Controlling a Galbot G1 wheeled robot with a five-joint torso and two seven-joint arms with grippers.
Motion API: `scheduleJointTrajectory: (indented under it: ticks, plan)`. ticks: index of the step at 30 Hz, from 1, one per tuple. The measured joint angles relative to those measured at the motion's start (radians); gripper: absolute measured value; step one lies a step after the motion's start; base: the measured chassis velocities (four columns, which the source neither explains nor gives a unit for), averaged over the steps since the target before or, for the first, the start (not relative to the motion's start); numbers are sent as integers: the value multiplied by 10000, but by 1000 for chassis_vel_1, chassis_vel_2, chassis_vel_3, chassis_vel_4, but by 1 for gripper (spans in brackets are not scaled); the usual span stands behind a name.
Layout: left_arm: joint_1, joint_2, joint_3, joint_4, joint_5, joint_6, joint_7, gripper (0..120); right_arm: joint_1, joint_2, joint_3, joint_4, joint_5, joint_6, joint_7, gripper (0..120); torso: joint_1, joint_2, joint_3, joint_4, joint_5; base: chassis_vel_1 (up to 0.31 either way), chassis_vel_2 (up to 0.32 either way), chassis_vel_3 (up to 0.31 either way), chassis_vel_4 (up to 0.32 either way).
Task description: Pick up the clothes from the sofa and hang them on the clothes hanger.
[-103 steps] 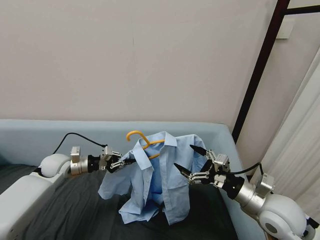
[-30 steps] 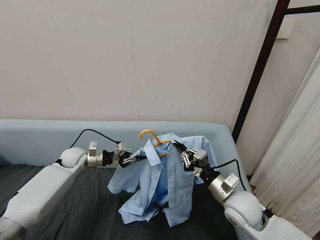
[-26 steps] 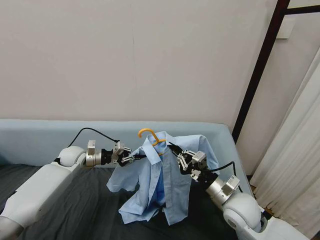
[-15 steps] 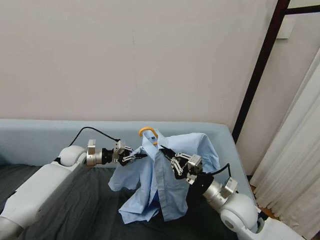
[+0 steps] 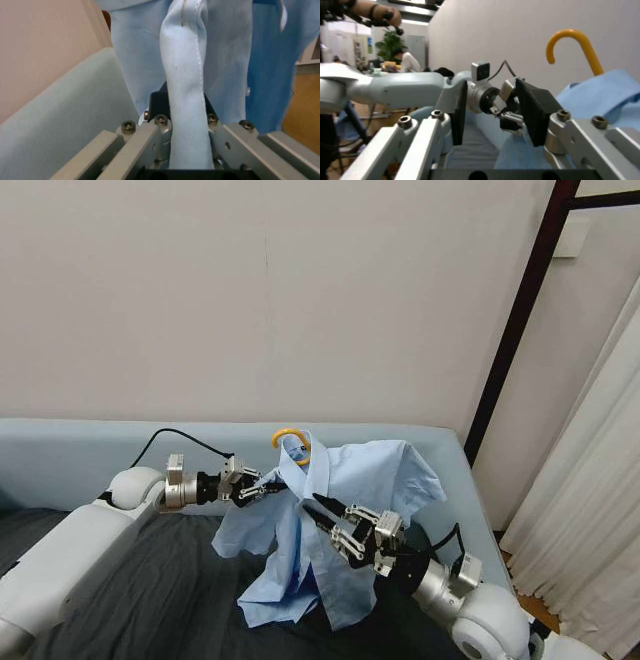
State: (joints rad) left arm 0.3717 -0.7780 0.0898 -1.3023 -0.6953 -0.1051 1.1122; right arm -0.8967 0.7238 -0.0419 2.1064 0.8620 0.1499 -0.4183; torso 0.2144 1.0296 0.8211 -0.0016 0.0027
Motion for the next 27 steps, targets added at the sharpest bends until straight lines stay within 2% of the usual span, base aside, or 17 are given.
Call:
scheduleJointTrajectory:
  ticks: [1, 3, 6, 7, 9, 11, 12, 15, 23, 27]
  plan:
    - [0, 0, 0, 0, 0, 0, 0, 2, 0, 0, 0, 0, 0, 0, 0, 43, 0, 0, 0, 0, 0, 0, 0, 0, 0]
    - [-20, 46, -12, 23, 0, 0, 110, 2, 43, -267, 463, 164, 573, -244, -25, 52, 0, 0, 0, 1, 0, 0, 0, 0, 0]
    - [-38, 56, -67, 70, 33, 106, 557, 2, 205, -733, 1181, 330, 845, -727, 1121, 66, 0, 0, 0, 4, -1, 0, 0, 0, 0]
    - [-38, 56, -67, 70, 33, 106, 557, 2, 205, -733, 1181, 330, 845, -727, 1121, 66, 0, 0, 0, 4, -1, 0, 0, 0, 0]
    - [-143, 27, -66, 107, 124, 215, 916, 2, 238, -1126, 1626, 325, 765, -1153, 1675, 74, 1, 0, 0, 2, -1, 0, 0, 0, 0]
    - [-247, 18, -63, 143, 304, 309, 1326, 2, 244, -1481, 1811, 316, 719, -1406, 1754, 84, 1, 0, 0, -2, 1, 0, 0, 0, 0]
    - [-247, 18, -63, 143, 304, 309, 1326, 2, 244, -1481, 1811, 316, 719, -1406, 1754, 84, 1, 0, 0, -2, 1, 0, 0, 0, 0]
    - [-443, 21, 45, 226, 656, 460, 1933, 2, 329, -1952, 1827, 432, 659, -1934, 1478, 97, 0, 0, 0, 2, 0, 0, 0, 0, 0]
    - [-733, -16, 318, 242, 939, 628, 2615, 2, 569, -2667, 1717, -57, -43, -3213, 163, 100, 1, 0, 0, 1, 0, 0, 0, 0, 0]
    - [-788, -65, 490, 241, 969, 640, 2783, 2, 598, -2801, 1453, -222, 112, -3824, 632, 100, 1, 0, 1, 2, 1, 0, 0, 0, 0]
